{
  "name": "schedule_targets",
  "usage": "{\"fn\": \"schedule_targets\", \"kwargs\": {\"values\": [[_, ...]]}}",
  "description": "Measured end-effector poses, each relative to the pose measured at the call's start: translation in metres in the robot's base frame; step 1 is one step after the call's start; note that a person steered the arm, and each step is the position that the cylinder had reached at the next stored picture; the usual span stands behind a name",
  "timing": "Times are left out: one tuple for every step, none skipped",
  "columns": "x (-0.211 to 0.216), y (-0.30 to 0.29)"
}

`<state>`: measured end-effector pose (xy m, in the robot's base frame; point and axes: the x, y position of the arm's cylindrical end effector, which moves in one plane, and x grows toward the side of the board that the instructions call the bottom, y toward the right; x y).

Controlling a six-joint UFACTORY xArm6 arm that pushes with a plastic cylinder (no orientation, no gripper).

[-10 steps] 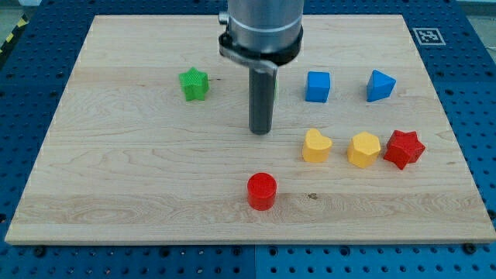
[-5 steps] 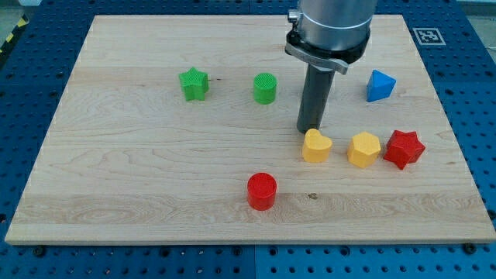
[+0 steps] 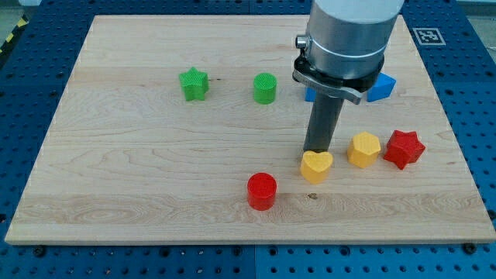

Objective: Slide the heart to the right of the red circle

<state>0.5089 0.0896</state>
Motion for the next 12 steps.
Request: {"fn": "schedule_targets", "kwargs": {"values": [[0.003, 0.021], [0.003, 0.046], [0.004, 0.046], [0.015, 0.037], [0.031, 0.014], [0.033, -0.004], [0.033, -0.004], [0.033, -0.004], [0.033, -0.009], [0.033, -0.018], [0.033, -0.018], [0.036, -0.018]]}}
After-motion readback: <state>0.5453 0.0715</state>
